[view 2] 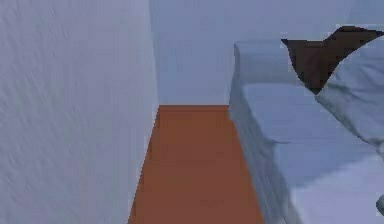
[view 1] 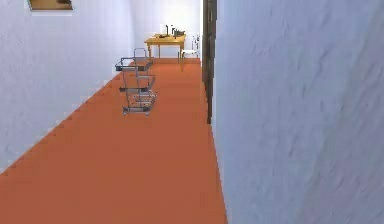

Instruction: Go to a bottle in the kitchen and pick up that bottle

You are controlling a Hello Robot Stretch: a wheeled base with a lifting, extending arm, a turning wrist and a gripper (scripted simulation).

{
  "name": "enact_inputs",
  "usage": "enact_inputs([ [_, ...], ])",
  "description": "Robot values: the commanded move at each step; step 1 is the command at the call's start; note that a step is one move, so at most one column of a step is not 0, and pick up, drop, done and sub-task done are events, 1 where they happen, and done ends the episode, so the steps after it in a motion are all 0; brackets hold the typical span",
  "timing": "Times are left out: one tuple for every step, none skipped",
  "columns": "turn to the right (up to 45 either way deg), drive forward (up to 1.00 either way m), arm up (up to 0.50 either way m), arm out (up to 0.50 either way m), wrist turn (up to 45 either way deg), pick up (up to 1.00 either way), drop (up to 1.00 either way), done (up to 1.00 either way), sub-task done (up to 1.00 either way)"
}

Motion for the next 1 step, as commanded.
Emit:
enact_inputs([
  [-45.0,0.0,0.0,0.0,0.0,0.0,0.0,0.0,0.0],
])
